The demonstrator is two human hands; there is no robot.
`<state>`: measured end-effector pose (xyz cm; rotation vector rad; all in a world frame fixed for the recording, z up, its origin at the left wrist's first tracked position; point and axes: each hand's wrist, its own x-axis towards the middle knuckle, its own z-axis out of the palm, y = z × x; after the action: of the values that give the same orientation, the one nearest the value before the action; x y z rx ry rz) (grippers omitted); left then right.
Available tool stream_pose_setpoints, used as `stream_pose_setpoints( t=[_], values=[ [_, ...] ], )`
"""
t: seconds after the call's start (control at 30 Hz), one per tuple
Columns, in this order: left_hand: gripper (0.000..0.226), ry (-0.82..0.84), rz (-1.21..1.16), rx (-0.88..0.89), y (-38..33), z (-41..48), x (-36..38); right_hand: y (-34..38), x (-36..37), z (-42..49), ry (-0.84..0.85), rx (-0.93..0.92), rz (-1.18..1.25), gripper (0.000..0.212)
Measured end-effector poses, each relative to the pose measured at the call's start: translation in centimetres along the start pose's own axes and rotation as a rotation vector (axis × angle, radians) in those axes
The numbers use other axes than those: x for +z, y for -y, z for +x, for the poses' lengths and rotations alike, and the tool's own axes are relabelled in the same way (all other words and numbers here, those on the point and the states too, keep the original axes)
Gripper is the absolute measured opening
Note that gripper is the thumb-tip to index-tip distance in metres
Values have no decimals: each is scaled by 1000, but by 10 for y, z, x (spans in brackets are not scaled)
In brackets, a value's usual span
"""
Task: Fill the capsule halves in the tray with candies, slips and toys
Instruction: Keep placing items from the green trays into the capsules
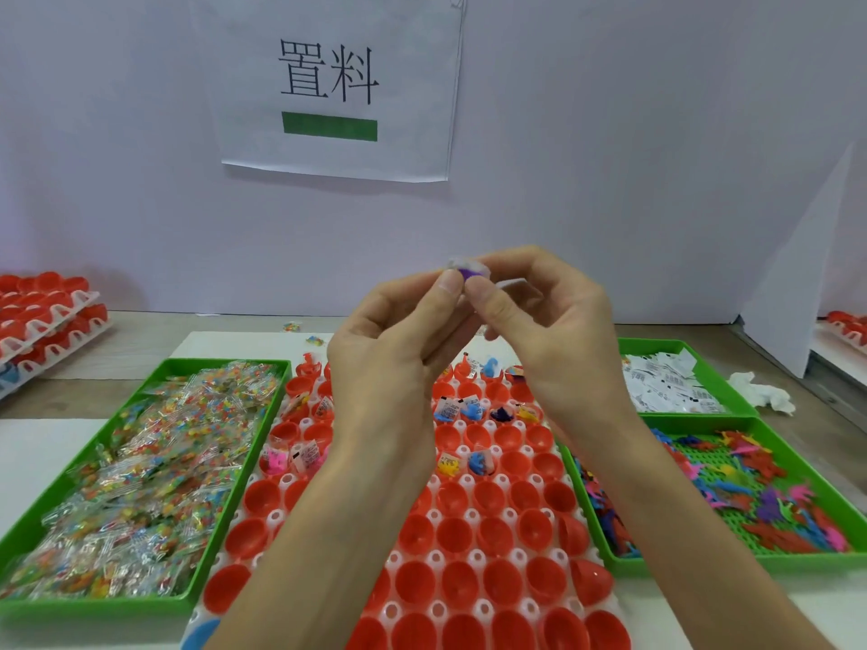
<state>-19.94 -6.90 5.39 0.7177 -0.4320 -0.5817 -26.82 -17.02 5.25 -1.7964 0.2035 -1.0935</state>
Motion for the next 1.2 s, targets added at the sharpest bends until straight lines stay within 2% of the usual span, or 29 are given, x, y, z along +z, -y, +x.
stream_pose_setpoints(
  t=[0.1,0.2,0.3,0.37,0.43,0.53,0.63,0.77,1.2],
  values=[
    [17,31,81,-48,-2,2,-3,3,-5,2,-26,-10,-17,8],
    [28,63,278,-92,-6,6,-10,6,-14,6,43,7,-59,9],
    [24,48,414,-137,-2,10,-14,5,-25,11,109,16,-99,5],
    [17,65,514,-156,0,11,-16,3,-33,13,169,40,-115,12],
    [13,110,674,-154,1,13,-17,1,-43,15,252,67,-216,16],
    [29,91,815,-132,3,13,-18,-5,-60,16,415,148,-492,13],
    [32,65,817,-82,-1,12,-15,-14,-61,12,621,248,-723,12],
    [27,93,790,-64,-8,12,-14,-29,-51,8,786,349,-893,9],
    [25,80,732,-43,-12,13,-14,-45,-38,3,880,451,-1006,13]
  ],
)
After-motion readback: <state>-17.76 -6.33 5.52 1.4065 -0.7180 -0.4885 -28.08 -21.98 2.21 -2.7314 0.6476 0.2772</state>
